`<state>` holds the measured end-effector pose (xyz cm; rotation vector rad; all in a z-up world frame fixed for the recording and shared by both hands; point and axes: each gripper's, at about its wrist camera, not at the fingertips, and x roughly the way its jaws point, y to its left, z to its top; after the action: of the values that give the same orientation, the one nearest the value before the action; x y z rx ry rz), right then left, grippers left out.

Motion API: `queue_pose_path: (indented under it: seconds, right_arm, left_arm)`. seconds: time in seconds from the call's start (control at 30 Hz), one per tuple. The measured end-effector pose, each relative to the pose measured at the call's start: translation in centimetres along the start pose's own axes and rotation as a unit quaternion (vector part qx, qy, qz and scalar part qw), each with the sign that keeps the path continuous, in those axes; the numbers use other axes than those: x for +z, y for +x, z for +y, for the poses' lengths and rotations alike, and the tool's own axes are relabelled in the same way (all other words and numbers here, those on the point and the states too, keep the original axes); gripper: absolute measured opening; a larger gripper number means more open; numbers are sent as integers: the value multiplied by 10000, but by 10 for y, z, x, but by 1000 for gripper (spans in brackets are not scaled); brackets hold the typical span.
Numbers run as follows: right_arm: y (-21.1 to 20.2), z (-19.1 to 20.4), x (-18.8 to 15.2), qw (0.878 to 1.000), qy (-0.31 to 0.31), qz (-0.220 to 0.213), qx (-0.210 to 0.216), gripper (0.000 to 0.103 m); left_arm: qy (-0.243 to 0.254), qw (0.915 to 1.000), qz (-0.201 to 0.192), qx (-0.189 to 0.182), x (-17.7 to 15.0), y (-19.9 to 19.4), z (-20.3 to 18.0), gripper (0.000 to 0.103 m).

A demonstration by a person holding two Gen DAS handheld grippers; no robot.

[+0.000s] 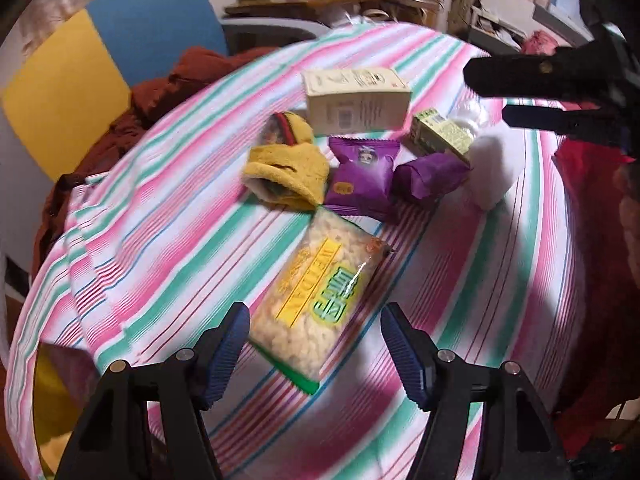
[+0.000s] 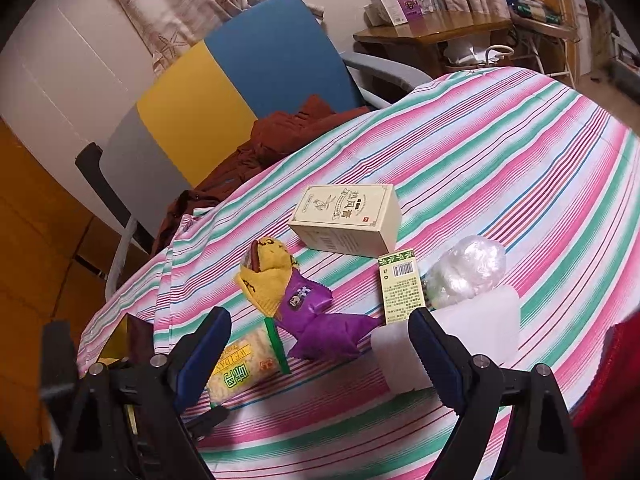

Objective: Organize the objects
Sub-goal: 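Grasp the second WEIDAN cracker packet with left tool while right tool reaches the purple packets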

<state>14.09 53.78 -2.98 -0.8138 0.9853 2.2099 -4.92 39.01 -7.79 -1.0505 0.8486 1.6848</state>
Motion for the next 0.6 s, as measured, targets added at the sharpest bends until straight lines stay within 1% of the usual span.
queue_pose_path:
  seconds: [0.1,0.13,0.33,0.43,0.47,0.53,0.6]
  right_arm:
    - [1,0,0,10000,6,16,14,91]
    - [1,0,0,10000,3,23,14,91]
    - [1,0,1,10000,-17,5,-5,91]
    - [2,0,2,10000,-16,7,-21,91]
    - [2,0,2,10000,-21,6,-25,91]
    - [2,0,2,10000,-39,3,-40,91]
    - [3,0,3,10000,-41,16,-51,91]
  left_arm:
    - [213,9997,107,19,6,12,-2,69]
    - [223,9996,169,27,8,16,0,69]
    - [151,9995,251,-67,12,26,5,69]
    - [73,9994,298,-137,10,30,3,60]
    - [21,9994,303,-180,9,29,4,59]
    - [-173,9991,302,-240,6,27,6,53]
    - [-293,9989,289,-204,1,24,6,50]
